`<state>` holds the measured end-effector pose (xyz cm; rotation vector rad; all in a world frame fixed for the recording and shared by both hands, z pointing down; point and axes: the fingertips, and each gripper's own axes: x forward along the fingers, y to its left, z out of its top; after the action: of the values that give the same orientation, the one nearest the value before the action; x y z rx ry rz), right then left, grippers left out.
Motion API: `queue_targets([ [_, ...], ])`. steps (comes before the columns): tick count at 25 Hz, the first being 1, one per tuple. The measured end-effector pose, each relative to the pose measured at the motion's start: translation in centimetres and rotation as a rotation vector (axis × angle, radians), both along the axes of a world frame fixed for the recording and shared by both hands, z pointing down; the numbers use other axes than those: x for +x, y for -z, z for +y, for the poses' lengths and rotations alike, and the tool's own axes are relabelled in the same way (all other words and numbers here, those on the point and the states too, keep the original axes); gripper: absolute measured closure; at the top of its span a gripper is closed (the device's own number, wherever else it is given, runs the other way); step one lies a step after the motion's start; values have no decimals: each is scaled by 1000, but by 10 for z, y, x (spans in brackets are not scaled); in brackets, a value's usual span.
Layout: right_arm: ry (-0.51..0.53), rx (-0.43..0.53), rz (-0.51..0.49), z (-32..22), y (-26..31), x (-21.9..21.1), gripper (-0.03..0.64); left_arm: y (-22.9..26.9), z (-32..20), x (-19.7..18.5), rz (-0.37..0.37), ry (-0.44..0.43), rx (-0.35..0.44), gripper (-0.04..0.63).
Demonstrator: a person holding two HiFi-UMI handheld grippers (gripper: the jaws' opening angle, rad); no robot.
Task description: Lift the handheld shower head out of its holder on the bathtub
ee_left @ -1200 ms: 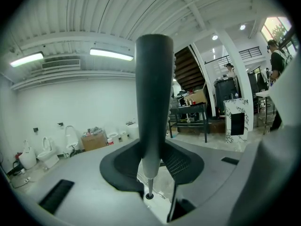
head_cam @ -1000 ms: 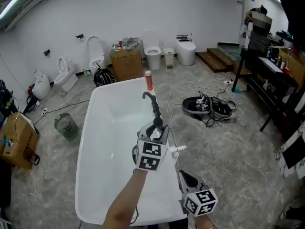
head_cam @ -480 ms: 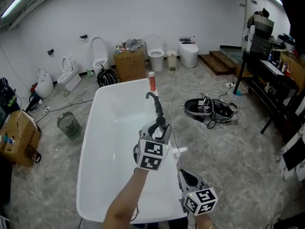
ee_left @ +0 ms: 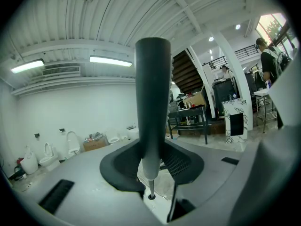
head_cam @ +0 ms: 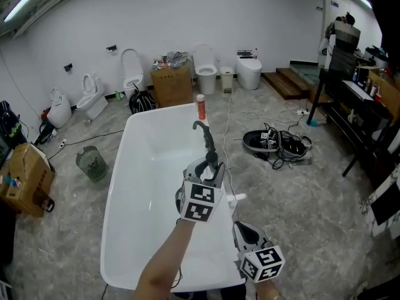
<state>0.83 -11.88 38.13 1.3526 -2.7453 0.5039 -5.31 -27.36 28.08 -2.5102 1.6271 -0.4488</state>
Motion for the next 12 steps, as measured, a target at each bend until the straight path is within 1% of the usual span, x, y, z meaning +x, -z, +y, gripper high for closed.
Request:
queue_targets([
  [12,7,-3,18,1,-5,-2,612,-1,0,-3,3,2,9,443],
])
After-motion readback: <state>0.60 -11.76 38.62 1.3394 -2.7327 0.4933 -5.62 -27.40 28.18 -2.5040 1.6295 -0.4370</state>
